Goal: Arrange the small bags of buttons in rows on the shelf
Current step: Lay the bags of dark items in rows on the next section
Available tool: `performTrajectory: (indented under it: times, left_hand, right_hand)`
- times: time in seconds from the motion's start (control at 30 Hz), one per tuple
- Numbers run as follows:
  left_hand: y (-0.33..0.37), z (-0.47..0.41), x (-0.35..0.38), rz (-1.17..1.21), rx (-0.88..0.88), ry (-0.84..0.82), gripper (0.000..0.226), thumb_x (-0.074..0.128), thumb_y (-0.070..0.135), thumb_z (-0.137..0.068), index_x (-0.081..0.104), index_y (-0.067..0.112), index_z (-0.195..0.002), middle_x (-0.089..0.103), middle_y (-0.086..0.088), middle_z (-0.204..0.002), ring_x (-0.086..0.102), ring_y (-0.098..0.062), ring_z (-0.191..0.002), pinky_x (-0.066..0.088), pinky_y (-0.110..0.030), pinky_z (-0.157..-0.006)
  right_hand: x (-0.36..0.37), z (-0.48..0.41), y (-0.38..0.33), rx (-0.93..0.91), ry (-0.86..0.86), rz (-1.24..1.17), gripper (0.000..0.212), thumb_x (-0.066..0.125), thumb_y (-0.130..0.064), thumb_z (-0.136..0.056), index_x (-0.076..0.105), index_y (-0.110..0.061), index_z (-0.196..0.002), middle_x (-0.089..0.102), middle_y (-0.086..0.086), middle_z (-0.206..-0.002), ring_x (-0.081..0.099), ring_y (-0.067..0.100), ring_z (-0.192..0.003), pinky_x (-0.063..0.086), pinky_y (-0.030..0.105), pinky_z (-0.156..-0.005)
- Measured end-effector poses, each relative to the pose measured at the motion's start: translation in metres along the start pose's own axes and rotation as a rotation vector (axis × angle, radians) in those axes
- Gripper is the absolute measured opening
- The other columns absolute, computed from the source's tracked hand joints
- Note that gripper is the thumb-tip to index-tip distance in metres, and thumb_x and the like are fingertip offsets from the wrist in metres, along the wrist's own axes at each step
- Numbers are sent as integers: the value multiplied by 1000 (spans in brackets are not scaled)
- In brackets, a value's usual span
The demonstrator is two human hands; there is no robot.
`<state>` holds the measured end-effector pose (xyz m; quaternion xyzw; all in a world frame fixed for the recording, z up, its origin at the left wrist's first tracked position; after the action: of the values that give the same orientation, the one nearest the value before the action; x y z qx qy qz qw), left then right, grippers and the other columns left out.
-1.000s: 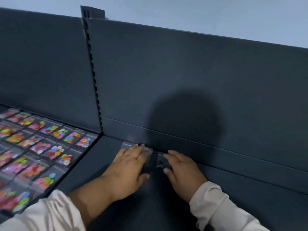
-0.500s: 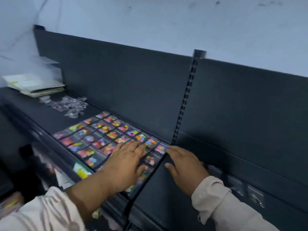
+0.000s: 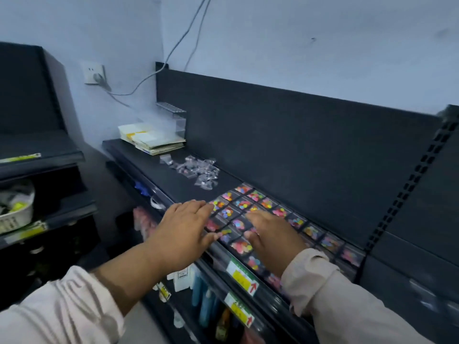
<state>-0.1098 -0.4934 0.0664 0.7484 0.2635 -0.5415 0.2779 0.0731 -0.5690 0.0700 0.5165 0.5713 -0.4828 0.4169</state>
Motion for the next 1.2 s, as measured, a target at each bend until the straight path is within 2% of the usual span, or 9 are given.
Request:
performTrajectory:
  times: [0.23, 0.4, 0.57, 0.77, 0.9, 1.03, 1.2]
  left_hand:
    - [-58, -15, -5, 20, -74, -23, 70, 37, 56, -93, 14, 23, -150, 19, 3, -156, 16, -14, -144, 11, -32, -117]
    - [-94, -47, -1, 9, -126, -20, 70, 40, 55, -93, 16, 22, -150, 23, 3, -156, 21, -14, -143, 17, -32, -117]
    - [-135, -93, 6, -4, -198, -34, 69, 44, 52, -93, 20, 20, -149, 28, 2, -154, 30, -16, -139, 25, -32, -114]
    - [-175, -140, 22, 16, -275, -62, 69, 45, 52, -93, 22, 19, -149, 30, 0, -153, 34, -17, -137, 30, -32, -112]
    - [-202, -171, 31, 46, -293, -81, 67, 47, 51, -92, 25, 20, -147, 34, 0, -150, 49, -18, -124, 36, -33, -106]
    - [-235, -209, 43, 54, -267, -81, 64, 48, 50, -92, 30, 20, -145, 40, -2, -145, 45, -21, -128, 38, -33, -105]
    - [-288, -263, 65, 143, -236, -81, 52, 52, 44, -91, 40, 25, -137, 49, -2, -134, 55, -22, -112, 45, -33, -92]
  right_hand:
    - [11, -64, -23, -11, -53, -24, 41, 40, -31, -95, 40, -20, -135, 47, 0, -136, 47, 22, -121, 38, 33, -102]
    - [26, -126, -11, -5, -15, -62, 42, 41, -30, -95, 42, -19, -136, 47, 0, -137, 46, 21, -123, 36, 30, -101]
    - [44, -199, -1, 36, -53, -117, 40, 42, -35, -94, 45, -20, -131, 48, 1, -134, 49, 24, -120, 41, 36, -100]
    - [62, -255, 9, 21, -79, -150, 39, 44, -34, -94, 46, -21, -131, 49, 1, -134, 50, 23, -119, 41, 33, -99]
    - [77, -287, 7, 26, -95, -179, 39, 47, -33, -93, 47, -19, -130, 50, 2, -133, 52, 21, -117, 43, 32, -98]
    - [93, -327, 2, 57, -151, -136, 40, 47, -34, -93, 46, -17, -129, 51, 3, -133, 50, 23, -119, 42, 33, -98]
    - [123, -378, -7, 143, -162, -161, 33, 51, -31, -90, 53, -18, -120, 54, 3, -127, 52, 23, -115, 43, 32, -95]
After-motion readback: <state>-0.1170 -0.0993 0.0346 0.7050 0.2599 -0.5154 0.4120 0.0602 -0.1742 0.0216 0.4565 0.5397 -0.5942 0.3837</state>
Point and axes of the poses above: each hand's wrist, its own z-axis away from the middle knuckle, its own x-axis out of the palm, y = z × x, the point moved 1 cm from there along -z, towards the middle knuckle
